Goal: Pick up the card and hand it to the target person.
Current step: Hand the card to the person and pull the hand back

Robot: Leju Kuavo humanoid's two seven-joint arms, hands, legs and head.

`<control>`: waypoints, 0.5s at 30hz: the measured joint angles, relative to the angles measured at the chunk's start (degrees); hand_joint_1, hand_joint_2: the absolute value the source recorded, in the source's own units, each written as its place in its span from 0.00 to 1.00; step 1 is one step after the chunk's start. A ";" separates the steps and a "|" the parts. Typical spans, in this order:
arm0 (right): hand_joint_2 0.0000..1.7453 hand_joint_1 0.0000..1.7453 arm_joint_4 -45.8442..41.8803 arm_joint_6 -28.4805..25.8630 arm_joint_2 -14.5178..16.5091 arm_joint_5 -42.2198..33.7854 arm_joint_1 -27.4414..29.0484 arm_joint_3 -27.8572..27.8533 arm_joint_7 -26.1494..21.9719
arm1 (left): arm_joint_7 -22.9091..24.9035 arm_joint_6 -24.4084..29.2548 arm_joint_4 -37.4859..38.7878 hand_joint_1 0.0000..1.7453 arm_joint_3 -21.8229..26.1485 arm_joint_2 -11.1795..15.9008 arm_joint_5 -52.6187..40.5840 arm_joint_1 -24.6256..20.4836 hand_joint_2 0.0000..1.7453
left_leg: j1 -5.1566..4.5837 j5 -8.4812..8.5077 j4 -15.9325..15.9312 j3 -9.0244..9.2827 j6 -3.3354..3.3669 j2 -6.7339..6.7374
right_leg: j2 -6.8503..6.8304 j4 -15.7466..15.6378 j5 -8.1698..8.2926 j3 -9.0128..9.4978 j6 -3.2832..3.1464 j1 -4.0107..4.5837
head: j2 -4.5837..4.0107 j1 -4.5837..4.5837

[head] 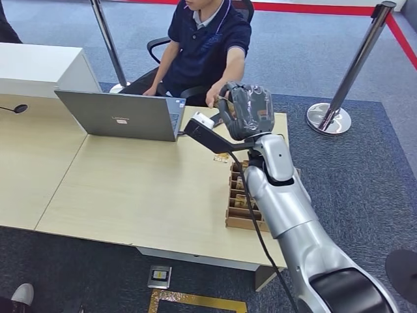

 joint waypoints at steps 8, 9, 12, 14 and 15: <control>1.00 0.00 -36.43 -3.93 -4.96 -3.52 26.31 -4.42 -2.10 | 0.43 0.05 -0.11 0.00 0.92 -0.23 0.86 0.20 0.00 | 0.05 0.00 -0.11 0.10 0.00 -0.21 | -0.21 -0.21 -0.03 0.20 0.00 0.05 | 0.00 0.00; 1.00 0.00 -41.90 -3.80 -5.77 -3.43 30.55 -4.65 -1.95 | 0.55 0.07 -0.12 0.00 1.11 -0.25 1.02 0.25 0.00 | 0.05 0.01 -0.13 0.11 0.01 -0.27 | -0.27 -0.24 -0.04 0.22 0.00 0.06 | 0.00 0.00; 1.00 0.00 -57.20 -3.58 -7.71 -4.92 44.11 -6.26 -1.89 | 0.89 0.13 -0.14 0.00 1.76 -0.32 1.59 0.42 0.00 | 0.07 -0.04 -0.10 0.07 0.01 -0.40 | -0.31 -0.25 -0.10 0.22 0.01 0.06 | 0.00 0.00; 1.00 0.00 -65.16 -3.59 -8.18 -5.72 52.44 -7.83 -1.98 | 1.28 0.12 -0.16 0.00 2.05 -0.32 1.82 0.52 0.00 | 0.08 -0.09 -0.10 0.02 0.03 -0.52 | -0.35 -0.27 -0.17 0.21 0.03 0.06 | 0.00 0.00; 1.00 0.00 -67.96 -3.82 -8.23 -5.49 55.65 -8.42 -2.01 | 1.43 0.13 -0.17 0.00 2.13 -0.34 1.87 0.56 0.00 | 0.08 -0.13 -0.10 0.00 0.02 -0.55 | -0.35 -0.27 -0.19 0.20 0.03 0.06 | 0.00 0.00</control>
